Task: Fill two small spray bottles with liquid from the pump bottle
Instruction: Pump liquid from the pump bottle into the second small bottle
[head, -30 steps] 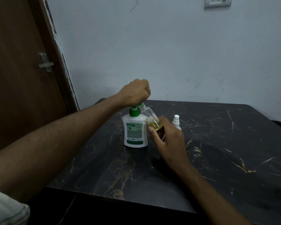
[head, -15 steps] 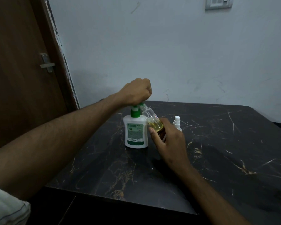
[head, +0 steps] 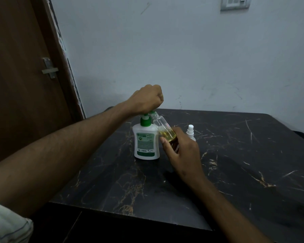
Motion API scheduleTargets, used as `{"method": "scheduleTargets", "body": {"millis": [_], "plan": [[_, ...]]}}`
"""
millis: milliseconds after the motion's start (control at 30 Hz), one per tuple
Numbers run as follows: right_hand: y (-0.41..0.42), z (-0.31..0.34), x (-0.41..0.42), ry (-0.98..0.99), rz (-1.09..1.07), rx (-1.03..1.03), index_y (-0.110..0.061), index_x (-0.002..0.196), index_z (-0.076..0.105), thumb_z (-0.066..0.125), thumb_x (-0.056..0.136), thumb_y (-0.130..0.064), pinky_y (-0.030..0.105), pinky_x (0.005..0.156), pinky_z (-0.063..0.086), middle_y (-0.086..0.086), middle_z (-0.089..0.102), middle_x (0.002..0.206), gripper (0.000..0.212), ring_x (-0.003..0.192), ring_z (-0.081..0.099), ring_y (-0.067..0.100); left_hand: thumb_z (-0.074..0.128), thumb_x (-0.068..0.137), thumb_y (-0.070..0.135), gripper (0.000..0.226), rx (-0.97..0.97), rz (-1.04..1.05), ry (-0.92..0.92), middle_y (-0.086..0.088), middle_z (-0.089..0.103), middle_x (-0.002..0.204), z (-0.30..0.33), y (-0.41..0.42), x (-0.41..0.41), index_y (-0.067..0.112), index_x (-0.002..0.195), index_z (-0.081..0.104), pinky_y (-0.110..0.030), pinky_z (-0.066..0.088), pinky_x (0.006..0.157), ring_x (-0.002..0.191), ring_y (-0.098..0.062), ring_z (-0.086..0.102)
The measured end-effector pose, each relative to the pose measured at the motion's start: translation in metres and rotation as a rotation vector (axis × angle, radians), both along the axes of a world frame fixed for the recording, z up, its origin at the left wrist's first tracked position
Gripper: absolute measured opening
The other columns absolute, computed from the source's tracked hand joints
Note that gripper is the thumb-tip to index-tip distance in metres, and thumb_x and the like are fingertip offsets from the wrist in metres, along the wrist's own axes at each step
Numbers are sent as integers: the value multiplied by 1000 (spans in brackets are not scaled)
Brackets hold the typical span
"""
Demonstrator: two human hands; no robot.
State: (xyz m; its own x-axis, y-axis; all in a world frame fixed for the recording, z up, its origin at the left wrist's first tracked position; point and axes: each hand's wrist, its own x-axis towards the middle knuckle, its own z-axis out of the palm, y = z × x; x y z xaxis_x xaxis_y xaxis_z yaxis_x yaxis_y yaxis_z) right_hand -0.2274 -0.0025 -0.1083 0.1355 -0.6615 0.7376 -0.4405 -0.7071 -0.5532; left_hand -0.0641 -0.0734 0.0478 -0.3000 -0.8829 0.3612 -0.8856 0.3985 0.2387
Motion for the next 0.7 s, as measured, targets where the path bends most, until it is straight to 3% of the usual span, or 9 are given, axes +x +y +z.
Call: {"method": "scheduleTargets", "body": {"millis": [133, 433, 700], "plan": [[-2, -2, 0, 9, -15, -1, -29, 108, 60, 57, 103, -49, 18, 62, 48, -16, 62, 86, 20, 78, 60, 3, 40, 57, 8, 13, 12, 2, 0, 10, 33, 43, -3, 0, 1, 17, 48, 36, -32, 31, 54, 48, -15, 31], [-4, -3, 0, 15, -15, 13, -29, 108, 60, 56, 103, -49, 21, 64, 50, -16, 62, 88, 21, 79, 60, 3, 35, 50, 14, 5, 32, -15, 2, 6, 29, 44, -4, -2, 0, 17, 49, 32, -36, 27, 54, 50, -17, 26], [-4, -3, 1, 3, -6, 15, -28, 111, 60, 56, 103, -50, 27, 66, 54, -16, 64, 91, 23, 81, 62, 3, 43, 61, 6, 19, 19, 21, -12, 8, 35, 47, 2, 0, 0, 18, 49, 36, -31, 30, 55, 49, -15, 31]]}}
